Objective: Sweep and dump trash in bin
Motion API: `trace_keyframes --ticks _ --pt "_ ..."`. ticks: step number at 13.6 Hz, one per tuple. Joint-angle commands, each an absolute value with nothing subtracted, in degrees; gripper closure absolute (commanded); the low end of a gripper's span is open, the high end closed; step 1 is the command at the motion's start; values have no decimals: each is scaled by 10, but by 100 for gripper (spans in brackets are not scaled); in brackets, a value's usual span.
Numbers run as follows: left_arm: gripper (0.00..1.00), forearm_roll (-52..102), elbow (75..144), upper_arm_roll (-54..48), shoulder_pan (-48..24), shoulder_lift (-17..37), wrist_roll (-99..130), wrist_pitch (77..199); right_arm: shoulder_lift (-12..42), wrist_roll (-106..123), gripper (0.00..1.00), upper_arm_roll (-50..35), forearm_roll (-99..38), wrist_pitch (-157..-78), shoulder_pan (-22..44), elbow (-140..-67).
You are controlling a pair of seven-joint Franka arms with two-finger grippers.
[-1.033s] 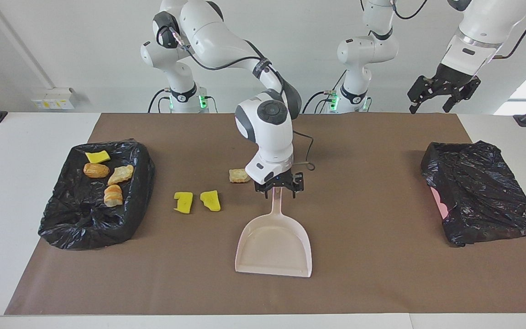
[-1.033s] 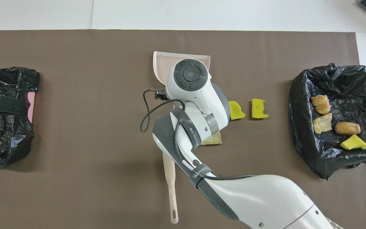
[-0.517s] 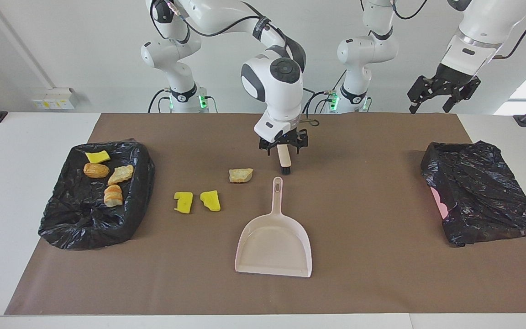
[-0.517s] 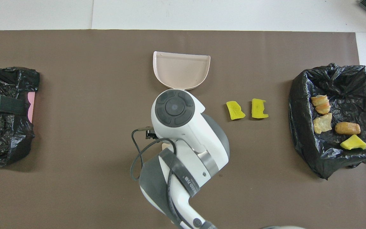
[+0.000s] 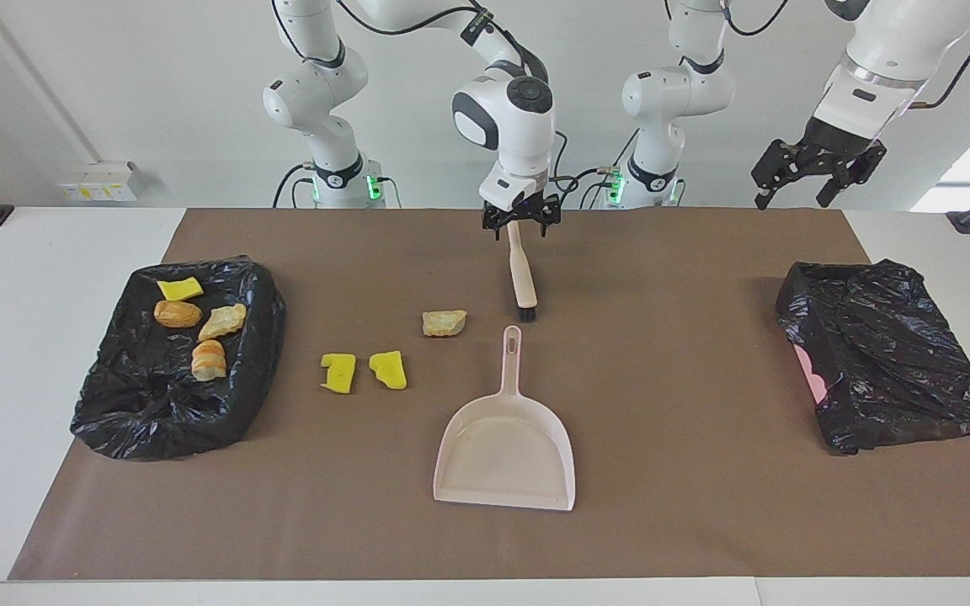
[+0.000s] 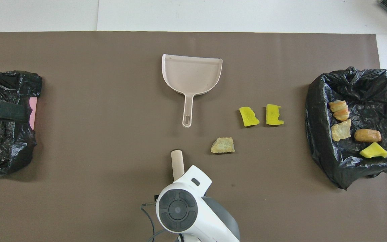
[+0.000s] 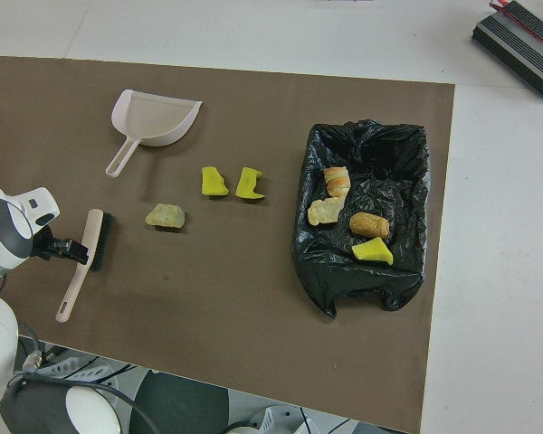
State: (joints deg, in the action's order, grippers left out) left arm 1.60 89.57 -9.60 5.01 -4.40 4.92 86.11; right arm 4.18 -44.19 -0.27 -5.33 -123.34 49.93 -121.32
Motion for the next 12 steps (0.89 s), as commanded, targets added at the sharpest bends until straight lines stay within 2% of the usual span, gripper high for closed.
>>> trace_keyframes --ticks 1,5,8,11,12 --pt "0 20 896 -97 55 -46 47 860 24 -460 0 -2 -63 -1278 510 -1262" --pt "0 22 907 -98 52 -49 52 871 24 -461 2 -3 -63 -1281 521 -1280" --pt "0 23 913 -101 36 -35 48 950 33 -460 13 -3 -63 -1281 526 -1281" --pt "0 21 911 -101 -9 21 51 1038 40 -456 29 -3 -64 -1283 529 -1281" --pt "0 22 910 -101 -18 32 58 1058 40 -452 31 -3 -78 -1283 528 -1281"
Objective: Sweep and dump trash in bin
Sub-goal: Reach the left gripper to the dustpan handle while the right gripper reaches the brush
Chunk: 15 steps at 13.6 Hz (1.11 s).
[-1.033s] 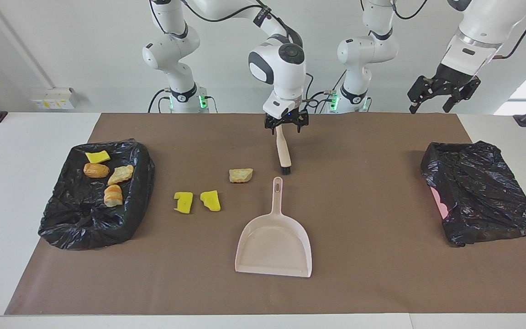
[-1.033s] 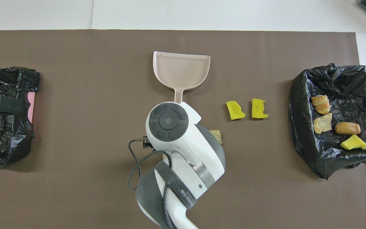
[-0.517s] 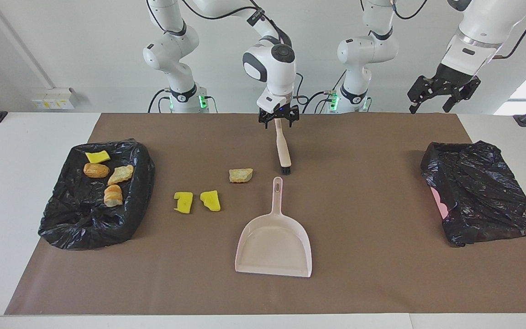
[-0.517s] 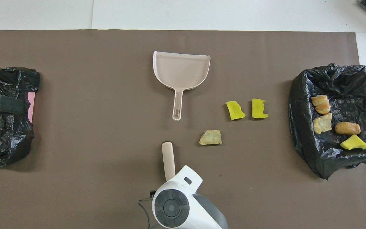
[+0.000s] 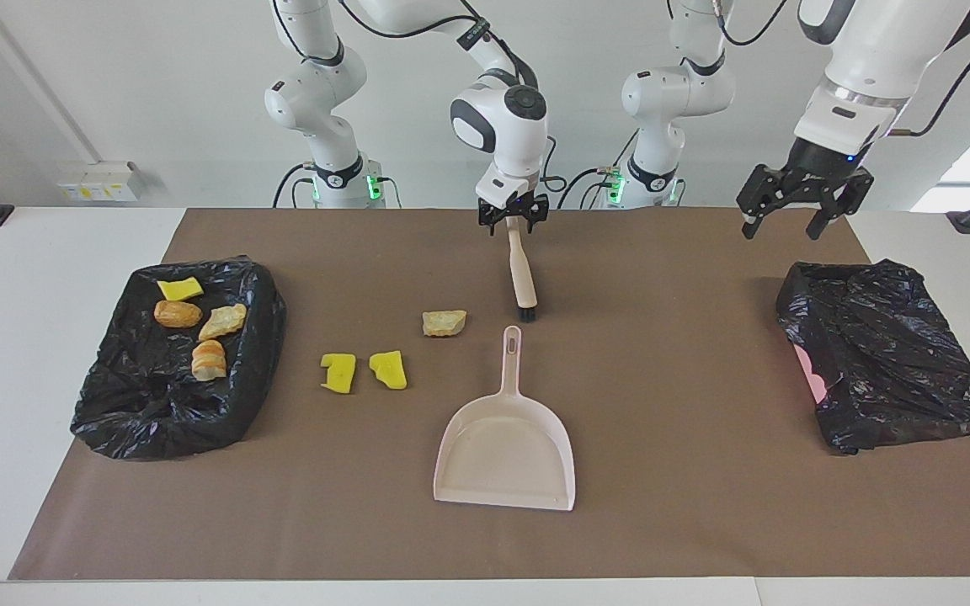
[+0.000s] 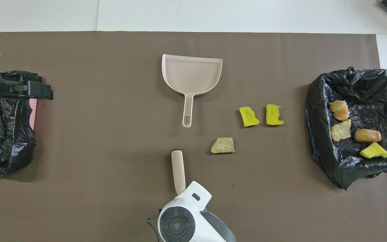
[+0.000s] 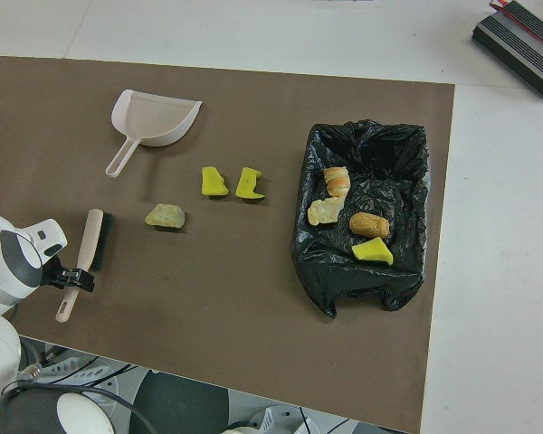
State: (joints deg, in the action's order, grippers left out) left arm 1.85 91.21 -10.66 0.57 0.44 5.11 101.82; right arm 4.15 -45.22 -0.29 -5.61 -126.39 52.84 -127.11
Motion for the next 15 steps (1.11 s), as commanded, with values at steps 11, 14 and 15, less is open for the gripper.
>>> trace_keyframes --ticks 11,14,15 --pt "0 11 808 -103 -183 238 180 1154 31 -451 100 -2 -119 -1242 515 -1257" --pt "0 14 816 -102 -220 267 181 1187 -18 -446 100 1 -120 -1150 485 -1257" --pt "0 16 823 -103 -222 266 181 1203 -38 -439 100 1 -120 -1115 468 -1257"
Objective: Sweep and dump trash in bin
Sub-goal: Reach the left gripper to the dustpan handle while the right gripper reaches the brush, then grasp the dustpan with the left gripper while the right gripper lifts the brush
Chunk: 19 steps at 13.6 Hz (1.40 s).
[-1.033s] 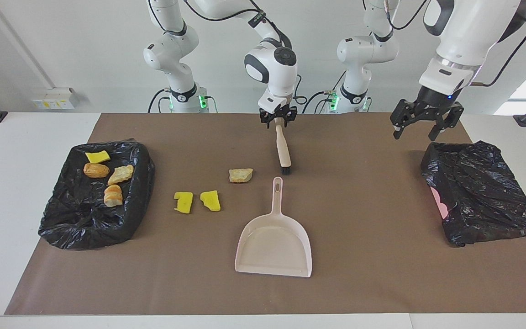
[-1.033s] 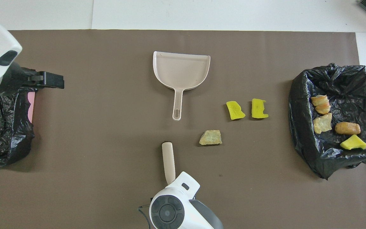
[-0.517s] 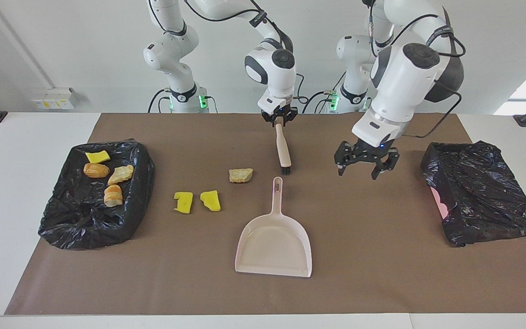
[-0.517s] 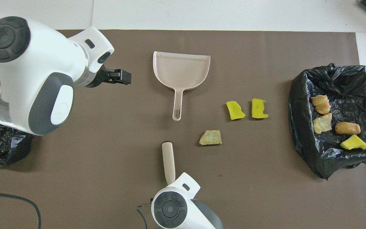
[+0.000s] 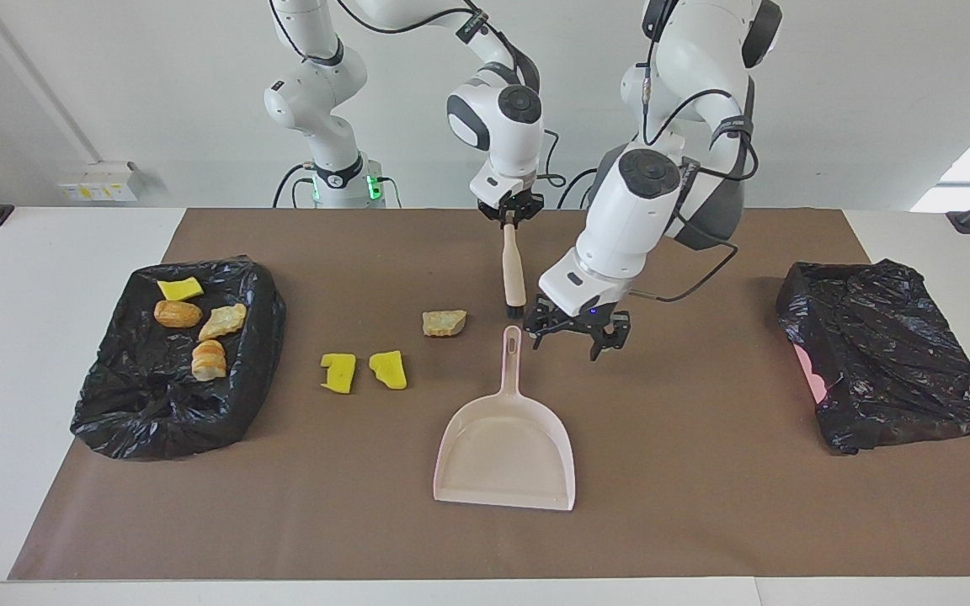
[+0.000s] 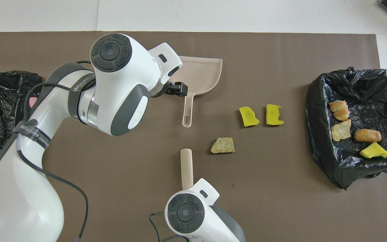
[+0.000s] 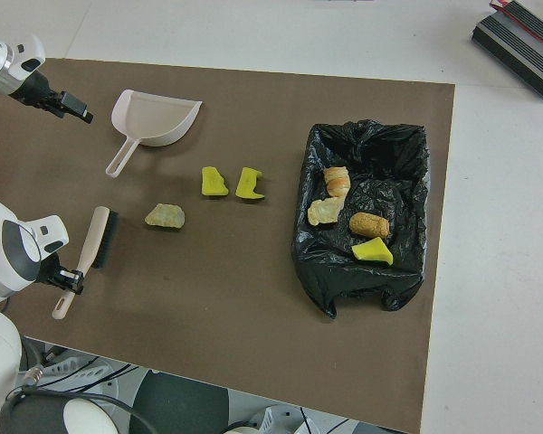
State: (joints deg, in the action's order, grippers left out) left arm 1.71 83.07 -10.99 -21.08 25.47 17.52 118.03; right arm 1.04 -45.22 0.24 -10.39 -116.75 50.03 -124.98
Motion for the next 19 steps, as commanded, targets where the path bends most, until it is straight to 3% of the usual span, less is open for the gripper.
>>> trace_keyframes --ticks 1,4,7,10,11,15,16,19 --pt "0 16 836 -103 -232 267 182 1210 -59 -425 100 1 -119 -1090 449 -1257" --pt "0 16 864 -102 -244 272 185 1237 -111 -343 100 3 -106 -1001 379 -1257" --pt "0 11 867 -102 -262 308 207 1265 -154 -284 100 3 -23 -934 309 -1255" --pt "0 11 880 -103 -264 308 208 1264 -155 -158 100 3 24 -940 192 -1263" --pt "9 11 881 -103 -263 308 208 1262 -140 -88 100 3 34 -986 148 -1266" --pt "94 11 879 -103 -263 305 208 1245 -120 -6 100 3 83 -1037 75 -1289" --pt "100 11 879 -102 -262 301 208 1245 -106 -7 100 3 84 -1059 73 -1293" --pt "100 5 877 -98 -253 288 169 1227 -60 -6 100 3 86 -1125 55 -1293"
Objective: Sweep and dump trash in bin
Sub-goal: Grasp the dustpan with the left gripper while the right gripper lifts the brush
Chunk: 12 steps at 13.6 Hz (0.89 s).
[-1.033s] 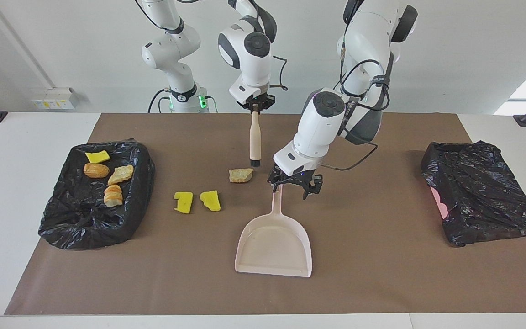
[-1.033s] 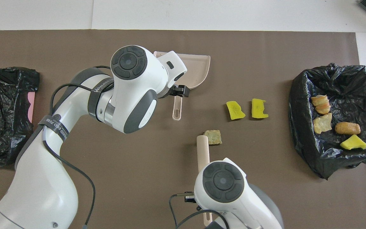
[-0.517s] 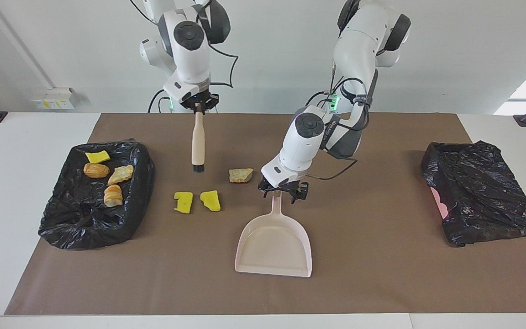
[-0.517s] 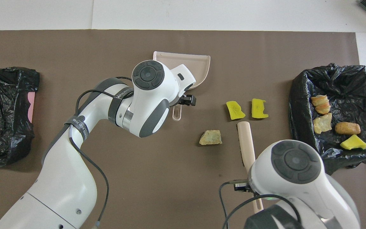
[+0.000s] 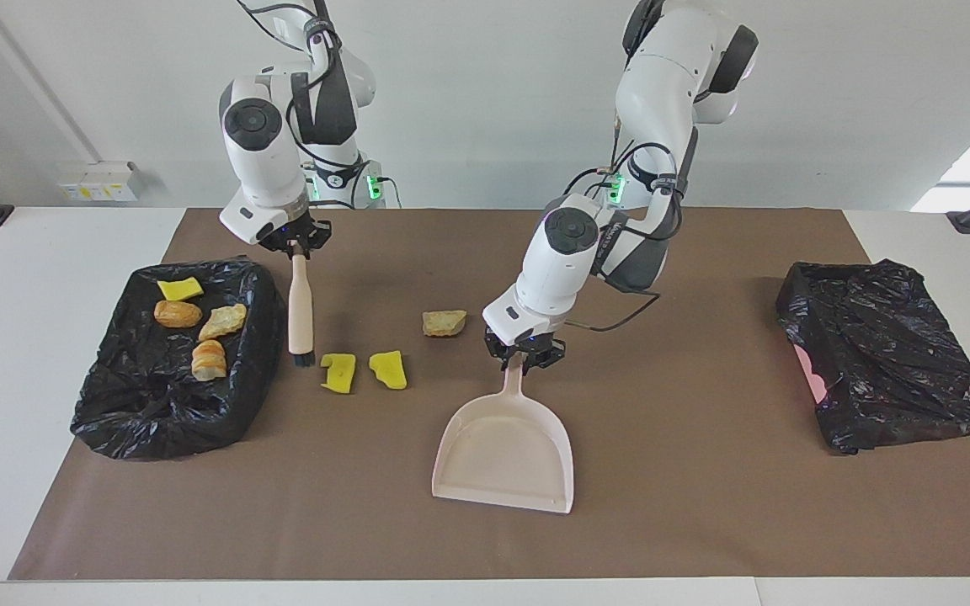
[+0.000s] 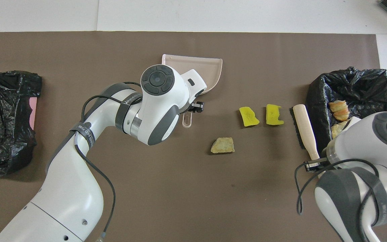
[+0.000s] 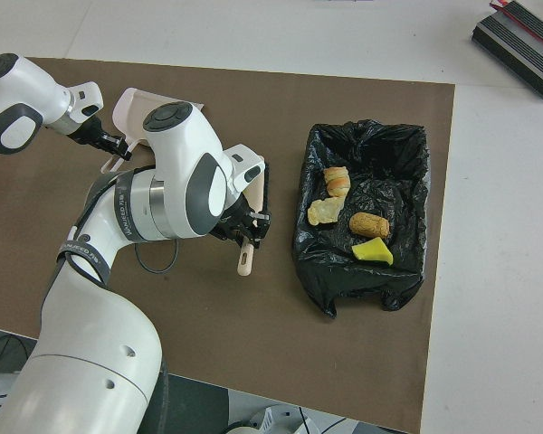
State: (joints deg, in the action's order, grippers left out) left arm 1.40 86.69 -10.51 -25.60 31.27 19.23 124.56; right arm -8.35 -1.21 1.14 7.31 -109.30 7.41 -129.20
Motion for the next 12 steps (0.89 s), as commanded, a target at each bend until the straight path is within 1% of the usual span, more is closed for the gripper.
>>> trace_keyframes --ticks 1,2,4,5,7,9,11,12 --pt "100 4 881 -96 -237 275 110 1224 -44 -6 100 3 86 -1139 55 -1293" --pt "100 4 880 -98 -216 262 52 1203 -34 -5 100 3 87 -1156 55 -1294" --pt "100 5 881 -97 -195 230 -47 1144 -10 -4 100 3 99 -1188 54 -1295" --pt "100 5 880 -97 -186 224 -78 1125 -6 -1 100 3 105 -1196 54 -1297" --pt "100 5 882 -98 -164 209 -131 1076 -7 1 100 3 106 -1195 48 -1302" --pt "100 5 892 -97 -160 192 -232 1029 -11 -7 100 2 105 -1195 54 -1313" --pt "100 4 925 -96 -147 170 -329 1021 -13 -19 100 0 98 -1192 59 -1315" --pt "100 4 930 -96 -139 167 -408 1021 -15 -32 100 -1 96 -1189 67 -1315"
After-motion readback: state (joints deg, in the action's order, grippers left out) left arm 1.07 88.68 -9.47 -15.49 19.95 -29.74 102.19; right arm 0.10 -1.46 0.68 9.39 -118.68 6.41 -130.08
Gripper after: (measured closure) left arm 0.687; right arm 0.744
